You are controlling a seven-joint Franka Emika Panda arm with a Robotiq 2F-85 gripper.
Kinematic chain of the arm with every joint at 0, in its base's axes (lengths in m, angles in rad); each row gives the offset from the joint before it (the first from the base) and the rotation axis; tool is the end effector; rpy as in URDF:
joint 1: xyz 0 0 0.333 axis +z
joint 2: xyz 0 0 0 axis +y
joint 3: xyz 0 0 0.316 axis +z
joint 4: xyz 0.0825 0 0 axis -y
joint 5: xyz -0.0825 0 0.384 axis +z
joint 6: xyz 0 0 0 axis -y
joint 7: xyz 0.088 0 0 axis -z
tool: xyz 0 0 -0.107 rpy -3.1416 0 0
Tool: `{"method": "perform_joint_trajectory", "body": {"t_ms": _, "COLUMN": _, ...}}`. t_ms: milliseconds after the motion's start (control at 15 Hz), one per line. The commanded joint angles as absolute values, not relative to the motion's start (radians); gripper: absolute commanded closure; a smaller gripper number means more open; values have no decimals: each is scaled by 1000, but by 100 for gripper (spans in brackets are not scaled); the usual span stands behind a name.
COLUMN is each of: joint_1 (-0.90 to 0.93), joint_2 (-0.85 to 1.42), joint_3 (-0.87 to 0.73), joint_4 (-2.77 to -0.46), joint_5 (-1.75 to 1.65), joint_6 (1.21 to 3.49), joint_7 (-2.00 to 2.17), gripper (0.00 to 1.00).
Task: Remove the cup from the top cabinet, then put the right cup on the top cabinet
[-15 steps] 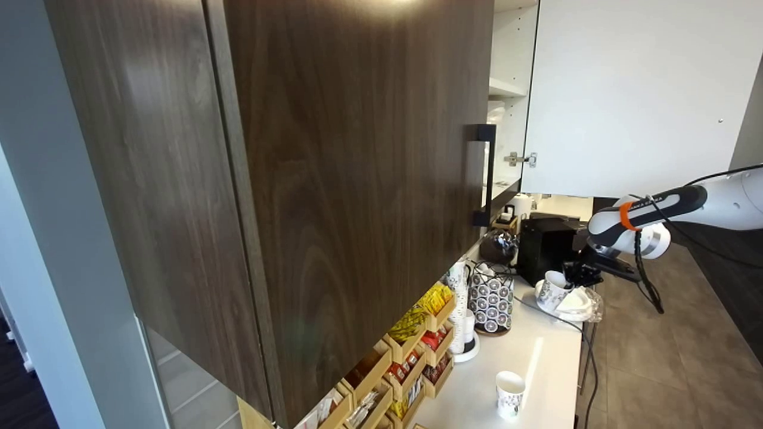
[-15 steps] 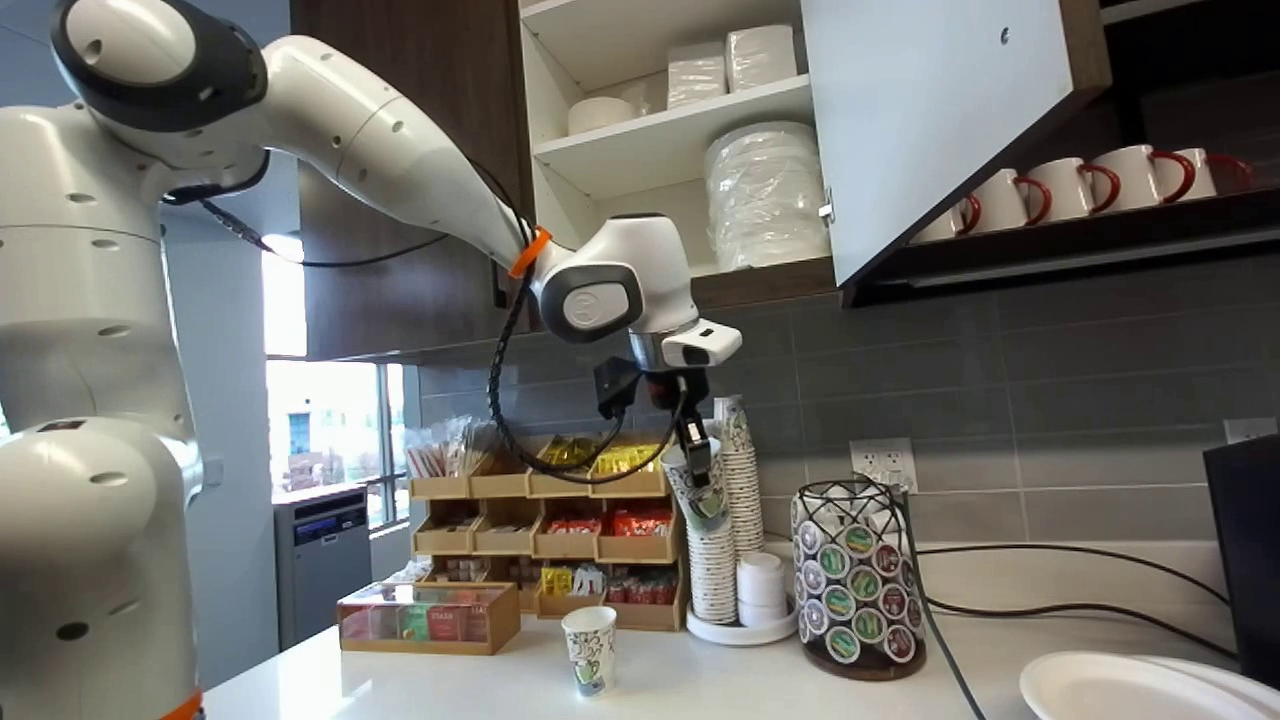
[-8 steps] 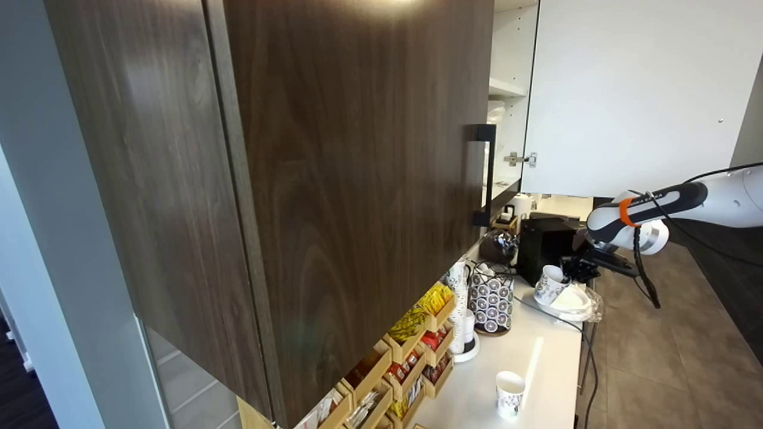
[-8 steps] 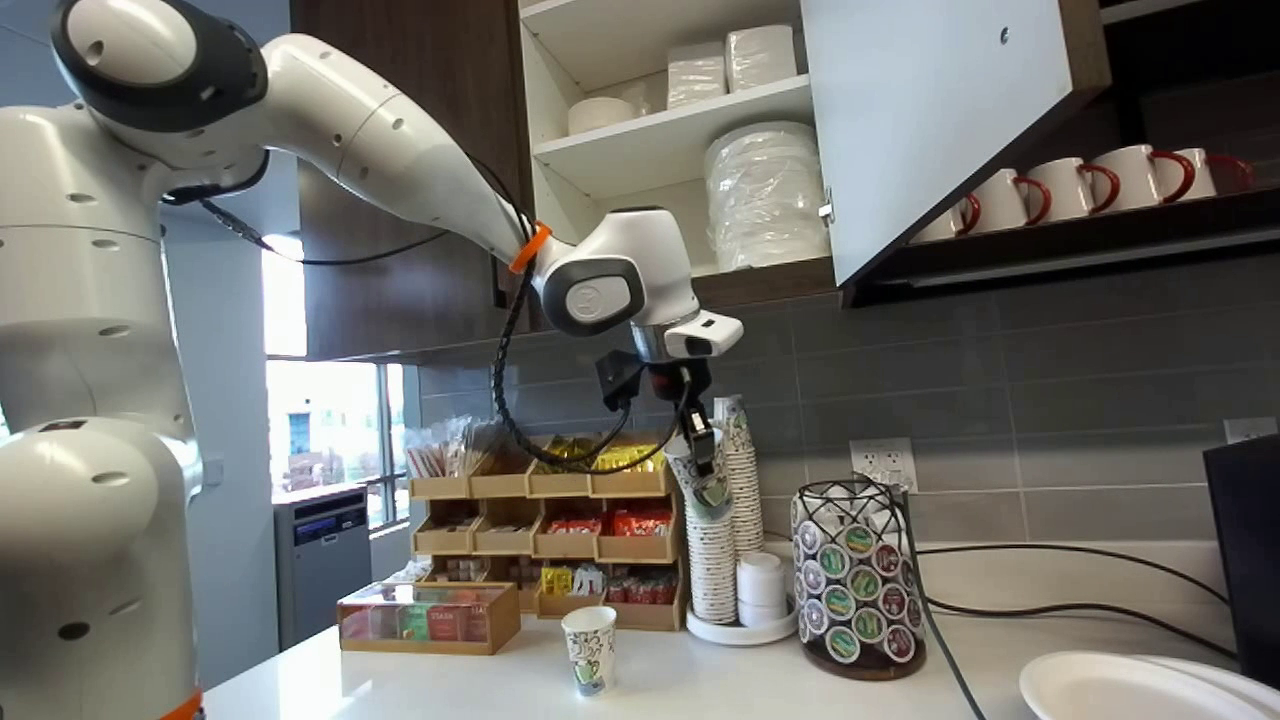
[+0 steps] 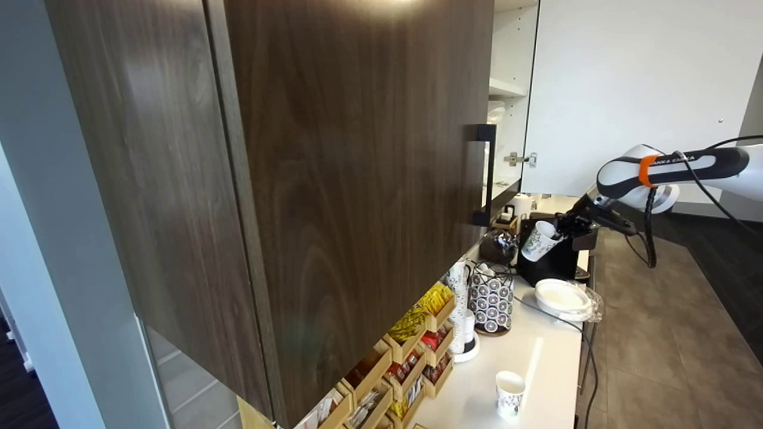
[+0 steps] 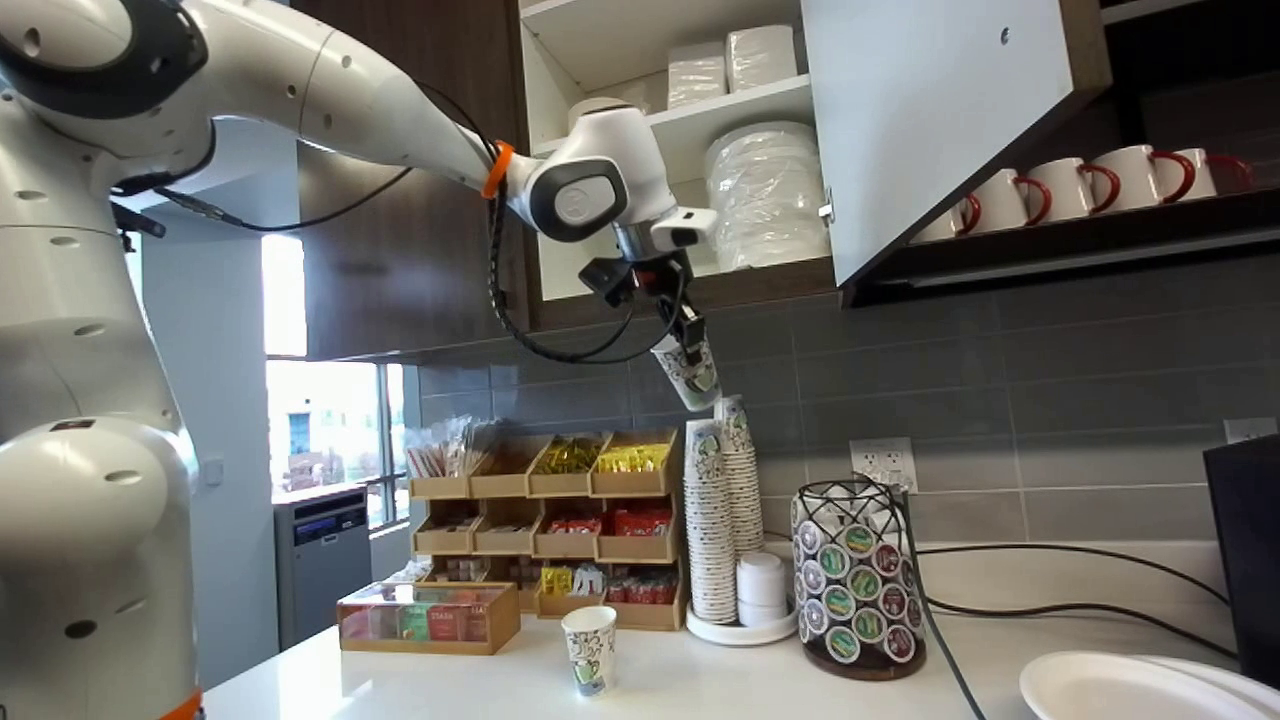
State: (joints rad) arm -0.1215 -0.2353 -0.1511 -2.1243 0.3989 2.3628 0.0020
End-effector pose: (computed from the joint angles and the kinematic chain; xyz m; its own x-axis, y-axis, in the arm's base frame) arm 0.5055 -0.1424 0.5623 0.7644 -0.5133 0.3902 -0.3605 -0.8419 -0.4015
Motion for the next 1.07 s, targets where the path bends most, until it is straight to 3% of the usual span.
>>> {"method": "perform_joint_trajectory", "body": {"t_ms": 0, "joint_1": -107, "joint_2": -294, "joint_3": -177, "joint_4": -2071, "joint_5": 401, "joint_6": 2195, "joint_7": -37, "gripper": 99}}
{"method": "perform_joint_trajectory", "body": {"t_ms": 533, "joint_1": -67, "joint_2": -348, "joint_3": -175, "joint_4": -1892, "joint_5": 421, "joint_6": 1900, "joint_7": -102, "gripper": 99}}
{"method": "perform_joint_trajectory", "body": {"t_ms": 1000, "joint_1": -60, "joint_2": -349, "joint_3": -164, "joint_4": -1874, "joint_5": 412, "joint_6": 1920, "joint_7": -104, "gripper": 96}}
